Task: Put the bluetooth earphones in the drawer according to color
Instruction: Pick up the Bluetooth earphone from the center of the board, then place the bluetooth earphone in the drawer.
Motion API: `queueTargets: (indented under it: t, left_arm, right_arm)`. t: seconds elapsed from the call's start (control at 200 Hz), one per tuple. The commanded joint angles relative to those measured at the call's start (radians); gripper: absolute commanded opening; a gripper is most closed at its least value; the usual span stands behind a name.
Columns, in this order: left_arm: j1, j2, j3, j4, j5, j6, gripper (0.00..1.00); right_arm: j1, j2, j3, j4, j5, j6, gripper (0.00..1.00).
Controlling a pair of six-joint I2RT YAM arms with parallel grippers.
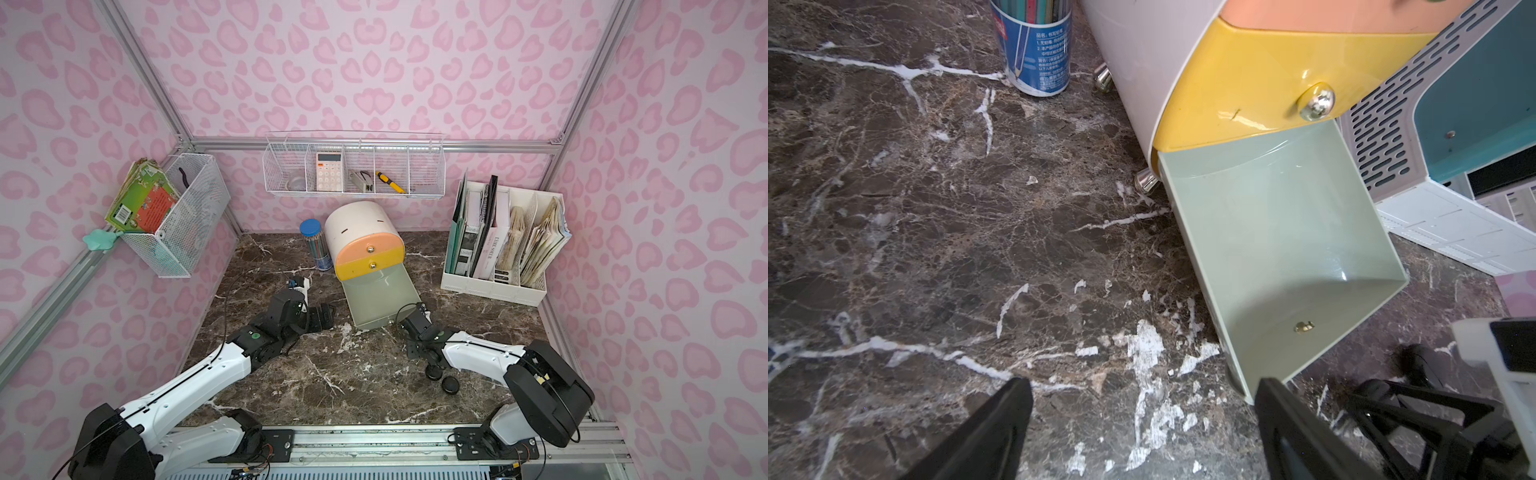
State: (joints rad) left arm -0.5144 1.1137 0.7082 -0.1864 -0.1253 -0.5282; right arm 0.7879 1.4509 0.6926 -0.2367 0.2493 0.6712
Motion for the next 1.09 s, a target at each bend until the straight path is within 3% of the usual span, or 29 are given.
queueTargets:
  t: [0.0, 0.34, 0.82, 0.975, 1.09]
  left_arm:
    - [0.001, -0.007, 0.006, -0.007, -0.011, 0.005, 0.89]
    - [0.001, -0.011, 0.007, -0.008, -0.012, 0.005, 0.89]
    - [0.001, -0.010, 0.007, -0.012, -0.017, 0.011, 0.89]
    - [0.001, -0.009, 0.006, -0.009, -0.020, 0.014, 0.89]
    - [0.001, -0.003, 0.005, -0.006, -0.019, 0.014, 0.89]
  right_arm:
    - [0.001, -0.012, 0.049, -0.029, 0.029, -0.035, 0.52]
    - [-0.017, -0.012, 0.260, -0.119, 0.069, -0.122, 0.52]
    - [-0.161, 0.254, 0.497, -0.018, -0.154, -0.264, 0.59]
    - [-0.172, 0.320, 0.539, -0.020, -0.182, -0.274, 0.66]
    - [-0.172, 0.325, 0.558, -0.035, -0.189, -0.279, 0.78]
